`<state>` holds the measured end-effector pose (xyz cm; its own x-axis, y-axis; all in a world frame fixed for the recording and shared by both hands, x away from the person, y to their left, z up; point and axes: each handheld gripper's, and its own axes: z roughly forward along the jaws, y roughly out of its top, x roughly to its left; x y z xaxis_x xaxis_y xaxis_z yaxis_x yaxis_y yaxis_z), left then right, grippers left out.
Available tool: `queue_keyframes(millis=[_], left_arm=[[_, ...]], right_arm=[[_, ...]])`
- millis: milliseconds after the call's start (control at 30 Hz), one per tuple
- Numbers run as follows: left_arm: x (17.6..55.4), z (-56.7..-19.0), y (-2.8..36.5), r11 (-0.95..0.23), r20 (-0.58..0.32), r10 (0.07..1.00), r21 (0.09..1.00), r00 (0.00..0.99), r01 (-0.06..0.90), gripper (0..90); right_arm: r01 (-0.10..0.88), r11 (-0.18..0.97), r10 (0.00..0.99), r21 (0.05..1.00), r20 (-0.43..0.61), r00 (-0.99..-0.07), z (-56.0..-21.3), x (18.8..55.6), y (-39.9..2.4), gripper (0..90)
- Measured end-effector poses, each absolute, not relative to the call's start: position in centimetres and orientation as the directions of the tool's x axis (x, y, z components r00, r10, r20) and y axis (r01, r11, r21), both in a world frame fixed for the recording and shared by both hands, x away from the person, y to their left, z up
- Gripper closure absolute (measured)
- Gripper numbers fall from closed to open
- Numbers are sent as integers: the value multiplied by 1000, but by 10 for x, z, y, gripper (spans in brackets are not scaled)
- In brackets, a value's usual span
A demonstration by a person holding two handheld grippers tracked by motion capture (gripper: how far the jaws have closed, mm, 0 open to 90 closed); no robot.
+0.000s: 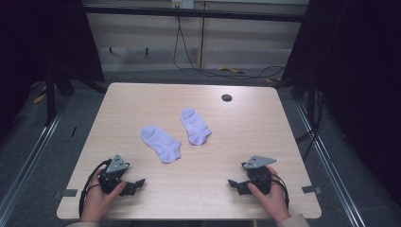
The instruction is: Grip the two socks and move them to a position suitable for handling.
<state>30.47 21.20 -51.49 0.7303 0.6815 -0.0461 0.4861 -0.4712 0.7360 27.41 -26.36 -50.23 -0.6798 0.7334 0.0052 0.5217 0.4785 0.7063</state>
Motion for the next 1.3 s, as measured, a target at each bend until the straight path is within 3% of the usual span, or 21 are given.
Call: queue_keyframes(millis=[167,200,267,533,1067,1167,1300], left_arm=[[306,-515,210,-505,-38,649,726,760,467,66],[306,-515,209,-496,-49,645,733,762,467,77],[309,-512,207,-457,-99,640,748,762,481,204],[350,-492,180,-429,-78,681,763,728,483,195],[439,-474,52,-541,26,632,730,774,417,232],[457,-477,31,-522,-5,630,737,776,429,229],[472,-484,4,-588,54,618,694,784,416,201]], right_arm=[[523,477,733,706,8,-680,-502,261,-280,128],[522,476,735,708,6,-678,-501,259,-282,128],[524,473,738,708,6,-675,-501,255,-285,128],[526,472,740,708,5,-672,-501,248,-290,128],[526,471,740,708,8,-673,-501,248,-290,127],[527,470,740,708,9,-672,-501,248,-290,126],[524,474,737,708,8,-676,-501,248,-290,126]])
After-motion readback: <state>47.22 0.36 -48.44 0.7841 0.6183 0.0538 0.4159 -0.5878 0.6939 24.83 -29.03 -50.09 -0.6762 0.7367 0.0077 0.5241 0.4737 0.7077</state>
